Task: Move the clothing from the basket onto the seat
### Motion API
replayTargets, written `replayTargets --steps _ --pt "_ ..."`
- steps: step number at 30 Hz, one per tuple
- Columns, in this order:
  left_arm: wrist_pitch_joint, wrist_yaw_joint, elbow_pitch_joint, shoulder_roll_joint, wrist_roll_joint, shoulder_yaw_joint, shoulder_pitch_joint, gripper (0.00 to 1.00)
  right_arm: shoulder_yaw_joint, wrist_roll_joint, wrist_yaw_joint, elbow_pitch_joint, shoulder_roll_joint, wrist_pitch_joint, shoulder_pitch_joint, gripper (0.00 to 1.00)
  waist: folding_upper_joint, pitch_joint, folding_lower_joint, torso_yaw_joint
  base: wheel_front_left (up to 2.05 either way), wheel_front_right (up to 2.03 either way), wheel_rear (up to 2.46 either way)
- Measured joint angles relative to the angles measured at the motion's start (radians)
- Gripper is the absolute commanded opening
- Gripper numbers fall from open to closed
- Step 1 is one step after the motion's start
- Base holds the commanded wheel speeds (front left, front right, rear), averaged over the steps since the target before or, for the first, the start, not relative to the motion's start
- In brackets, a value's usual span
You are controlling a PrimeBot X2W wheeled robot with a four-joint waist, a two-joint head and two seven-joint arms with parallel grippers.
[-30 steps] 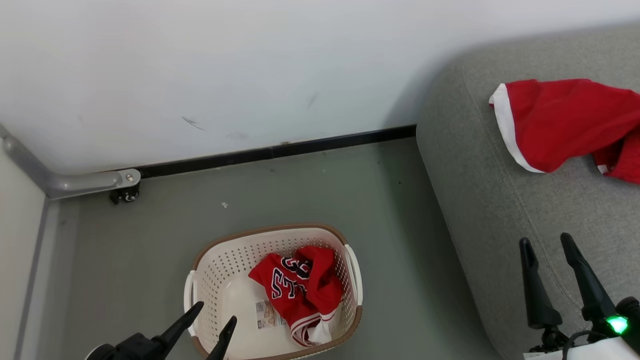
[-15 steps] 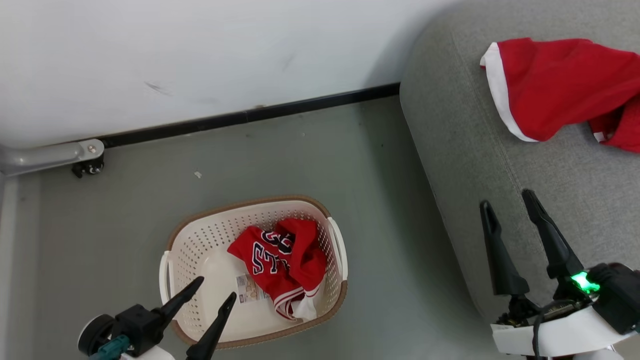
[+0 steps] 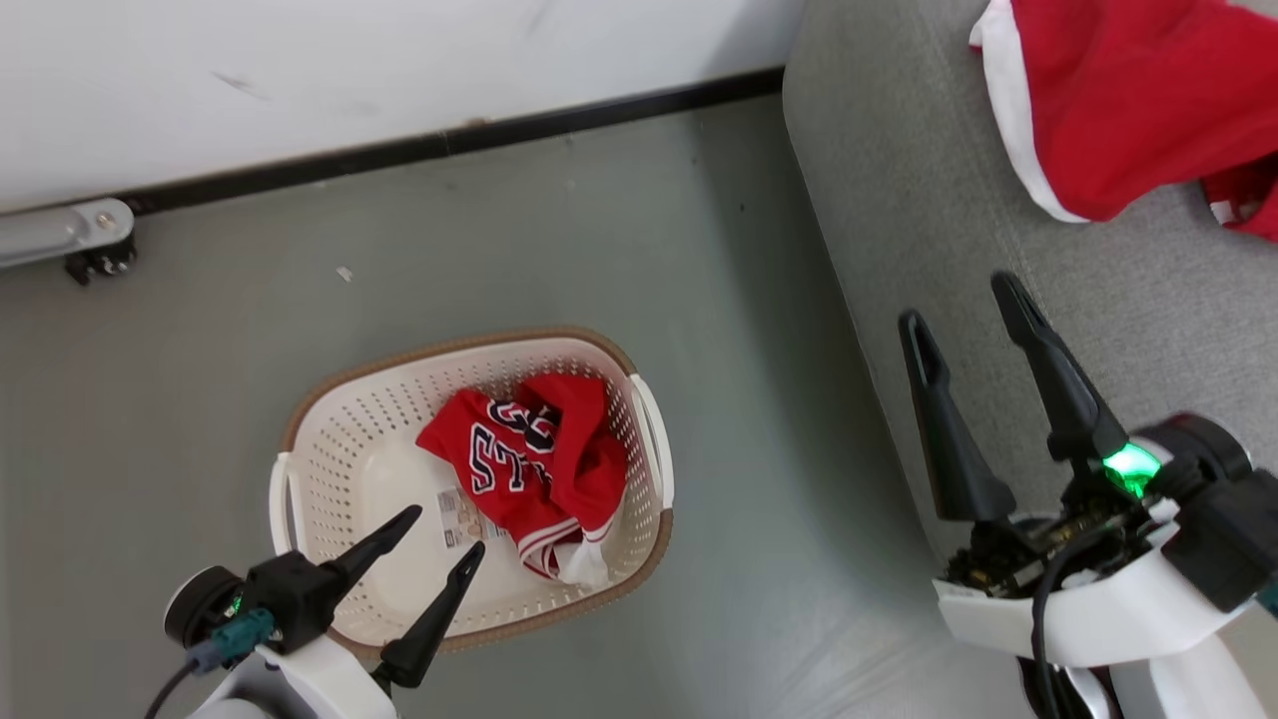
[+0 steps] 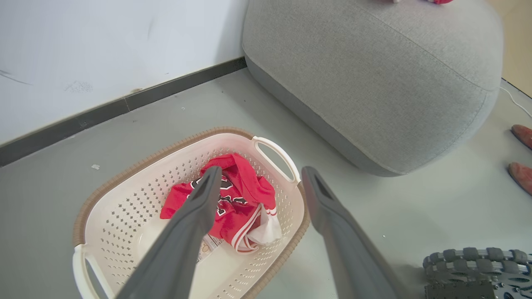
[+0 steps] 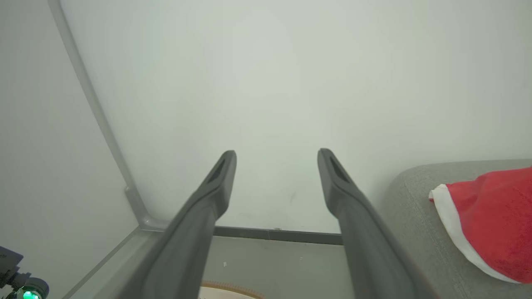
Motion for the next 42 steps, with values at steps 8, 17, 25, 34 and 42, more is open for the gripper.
replayTargets --steps 8,17,25,34,42 --pt "0.033 0.0 0.015 -0.003 -0.063 -0.015 -0.058 1.0 0.043 0.006 0.0 -0.03 -0.002 0.0 -0.093 1.0 0.0 0.074 0.0 -0.015 0.0 0.0 0.0" --pt "0.091 0.0 0.034 0.004 -0.065 -0.035 -0.146 1.0 0.069 0.027 0.0 -0.047 -0.004 0.0 -0.165 1.0 0.0 0.154 0.0 -0.03 0.0 0.0 0.0" --pt "0.162 0.0 0.033 -0.002 -0.098 -0.072 -0.215 1.0 0.077 0.048 0.0 -0.053 -0.005 0.0 -0.207 1.0 0.0 0.23 0.0 -0.043 0.0 0.0 0.0" --pt "0.193 0.0 0.006 -0.009 -0.121 -0.092 -0.283 1.0 0.082 0.056 0.0 -0.061 -0.005 0.0 -0.246 1.0 -0.0001 0.292 0.0 -0.055 0.0 0.0 0.0" --pt "0.254 0.001 0.023 0.01 -0.093 -0.088 -0.331 1.0 0.088 0.063 0.0 -0.077 -0.006 0.0 -0.286 1.0 0.0 0.349 0.0 -0.066 0.0 0.0 0.0"
